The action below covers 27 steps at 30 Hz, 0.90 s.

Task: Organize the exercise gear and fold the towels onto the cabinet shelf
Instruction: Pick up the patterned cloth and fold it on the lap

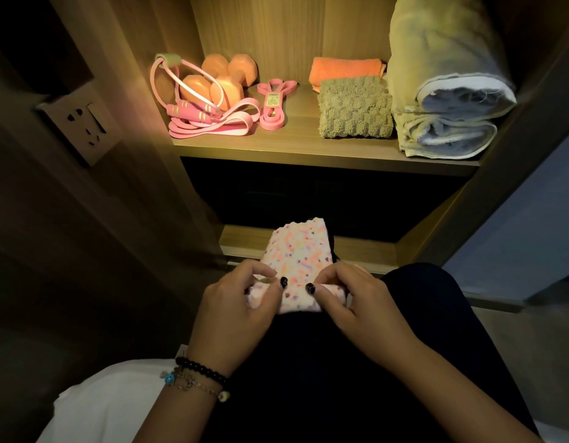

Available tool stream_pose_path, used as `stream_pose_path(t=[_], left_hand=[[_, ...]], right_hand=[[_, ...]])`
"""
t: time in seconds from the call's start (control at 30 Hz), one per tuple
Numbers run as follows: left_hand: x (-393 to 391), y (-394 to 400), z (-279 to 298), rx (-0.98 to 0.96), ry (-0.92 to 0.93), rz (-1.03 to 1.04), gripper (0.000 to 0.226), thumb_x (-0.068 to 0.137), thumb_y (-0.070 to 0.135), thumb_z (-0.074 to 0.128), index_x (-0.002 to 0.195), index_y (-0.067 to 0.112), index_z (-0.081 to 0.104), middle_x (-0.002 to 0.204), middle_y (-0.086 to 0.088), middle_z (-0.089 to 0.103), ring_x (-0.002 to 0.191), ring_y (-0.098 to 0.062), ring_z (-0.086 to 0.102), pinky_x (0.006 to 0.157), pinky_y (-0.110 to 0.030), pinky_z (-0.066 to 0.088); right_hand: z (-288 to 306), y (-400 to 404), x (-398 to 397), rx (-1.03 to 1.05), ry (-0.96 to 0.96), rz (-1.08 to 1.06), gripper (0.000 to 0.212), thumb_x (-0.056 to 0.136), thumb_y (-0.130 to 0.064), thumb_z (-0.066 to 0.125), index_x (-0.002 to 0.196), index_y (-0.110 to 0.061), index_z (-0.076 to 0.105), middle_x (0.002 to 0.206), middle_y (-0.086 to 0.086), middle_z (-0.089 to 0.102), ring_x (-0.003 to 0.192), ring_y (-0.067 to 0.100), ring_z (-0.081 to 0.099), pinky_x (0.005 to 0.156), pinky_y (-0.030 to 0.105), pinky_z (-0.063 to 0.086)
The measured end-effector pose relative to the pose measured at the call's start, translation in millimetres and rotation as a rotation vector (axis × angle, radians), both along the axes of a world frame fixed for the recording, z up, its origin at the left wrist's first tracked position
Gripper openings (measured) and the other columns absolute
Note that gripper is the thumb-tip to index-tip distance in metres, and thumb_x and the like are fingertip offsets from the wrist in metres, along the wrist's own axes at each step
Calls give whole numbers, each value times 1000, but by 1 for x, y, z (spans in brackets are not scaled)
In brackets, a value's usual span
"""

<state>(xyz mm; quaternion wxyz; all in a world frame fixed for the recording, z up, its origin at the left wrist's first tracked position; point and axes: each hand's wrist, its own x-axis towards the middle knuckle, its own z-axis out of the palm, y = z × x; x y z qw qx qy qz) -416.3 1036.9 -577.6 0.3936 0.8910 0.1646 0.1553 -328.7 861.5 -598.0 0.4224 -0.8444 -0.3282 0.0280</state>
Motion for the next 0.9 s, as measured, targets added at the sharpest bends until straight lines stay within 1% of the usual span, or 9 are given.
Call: stream_pose_path(t=[0.1,0.2,0.3,0.4,0.5,0.57,0.63,0.73,0.9], left_hand=[[1,0,-2,129,-64,12,12,81,25,72,91,28,65,93,17,58,90,1,56,70,-11,43],[0,4,0,170,-156,-78,19,81,6,67,90,23,70,95,13,61,95,-6,57,79,-27,51],[-5,6,3,217,-134,-211,24,80,21,51,91,27,72,94,19,63,97,-3,56,82,-37,52],[-11,6,2,161,-118,-249,25,81,32,54,99,28,71,99,22,62,101,-3,57,83,-40,51],[-12,4,1,144,-100,-251,27,85,38,55,106,28,68,104,22,61,104,-4,56,86,-37,50],[-12,3,1,76,-83,-216,25,88,40,54,107,29,67,104,22,62,103,-2,58,86,-26,50],[-11,1,2,-21,-80,-165,14,91,32,62,103,28,66,101,19,65,99,0,60,78,-12,47],[-6,-3,1,-70,-51,-71,10,89,21,67,97,26,65,93,16,67,89,4,61,67,-6,44],[4,-5,-6,52,-59,39,14,85,25,68,96,26,61,99,17,59,93,1,57,73,-9,44]], right_hand=[[-2,0,1,-7,-254,12,14,90,-25,55,96,-17,64,97,-7,54,88,11,53,72,29,47],[-5,-8,2,-47,-469,125,21,89,-19,55,102,-11,69,100,1,59,93,18,55,76,33,46],[-6,-13,0,-73,-447,174,28,88,-24,57,111,-12,68,104,0,60,99,15,54,80,33,44],[-6,-13,1,-132,-408,183,31,90,-31,56,116,-16,65,108,-3,57,103,12,52,85,30,43],[-3,-10,4,-104,-291,177,26,95,-32,47,113,-20,63,104,-12,53,99,6,48,86,22,37],[0,-7,4,-32,-154,167,25,96,-36,43,108,-25,61,97,-19,50,94,1,47,81,20,35],[0,-5,4,49,-25,139,22,94,-39,44,104,-28,61,96,-20,54,94,2,52,78,23,41],[-3,-3,5,84,82,72,17,92,-37,53,105,-29,61,103,-14,60,98,2,56,79,25,48],[-3,-4,6,-32,-355,75,23,92,-26,51,107,-16,65,107,-2,56,98,13,54,80,28,47]])
